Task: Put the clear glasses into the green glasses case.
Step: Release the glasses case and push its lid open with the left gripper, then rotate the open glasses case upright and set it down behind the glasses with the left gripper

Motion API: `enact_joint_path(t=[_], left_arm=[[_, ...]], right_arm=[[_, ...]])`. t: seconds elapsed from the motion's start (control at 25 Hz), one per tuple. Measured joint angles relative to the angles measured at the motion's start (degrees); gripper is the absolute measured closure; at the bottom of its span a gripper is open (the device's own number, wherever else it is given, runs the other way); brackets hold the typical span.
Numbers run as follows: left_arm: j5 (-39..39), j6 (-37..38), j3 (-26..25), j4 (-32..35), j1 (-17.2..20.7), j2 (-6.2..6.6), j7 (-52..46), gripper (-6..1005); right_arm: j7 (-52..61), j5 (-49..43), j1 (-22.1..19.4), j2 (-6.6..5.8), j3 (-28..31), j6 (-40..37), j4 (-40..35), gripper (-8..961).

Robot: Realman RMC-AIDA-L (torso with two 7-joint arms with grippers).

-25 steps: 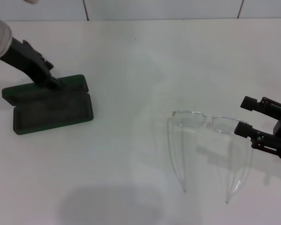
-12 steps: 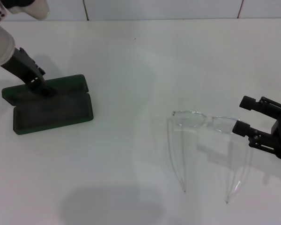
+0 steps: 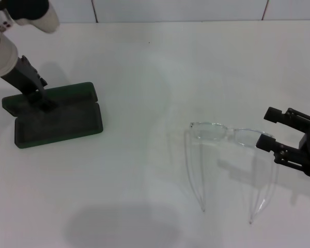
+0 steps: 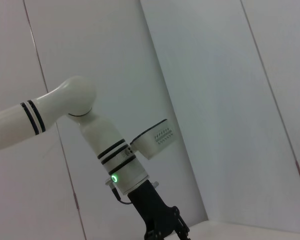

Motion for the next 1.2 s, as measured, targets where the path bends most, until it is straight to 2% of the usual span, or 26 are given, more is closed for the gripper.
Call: enact_joint_path(t=[0.36,0.48,0.68,0.84,1.04,1.2], left_arm=[[0.06,-0.29,3.74,-0.09,0.03,0.84,0.07,461],[0.06,-0.44,5.42,0.06,0.17,1.07,0.07,600],[0.07,-0.56,5.94,0.35,0.28,0.98,0.15,746],[0.07,1.73,5.93,2.84,0.15,0.25,0.29,784],[0.02,8.23,5.66,9.87,0.03,-1.27,0.02,798],[-0.03,13.25,5.2,18.21,0.21,-2.97,-1.06,804]], right_arm=[[0.0,-0.04,-0.21,0.07,-0.09,-0.01,0.1,255],[-0.02,-0.04,-0.33,0.03,-0.03,-0.01,0.62,263],[-0.78,0.19,-0.39,-0.21,0.01,0.5,1.45,276],[-0.68,0.32,-0.46,-0.03,0.0,3.42,1.53,286],[0.57,-0.04,0.29,-0.3,-0.32,6.95,0.52,299],[8.83,-3.73,2.18,-0.59,-0.88,4.37,-7.92,310]])
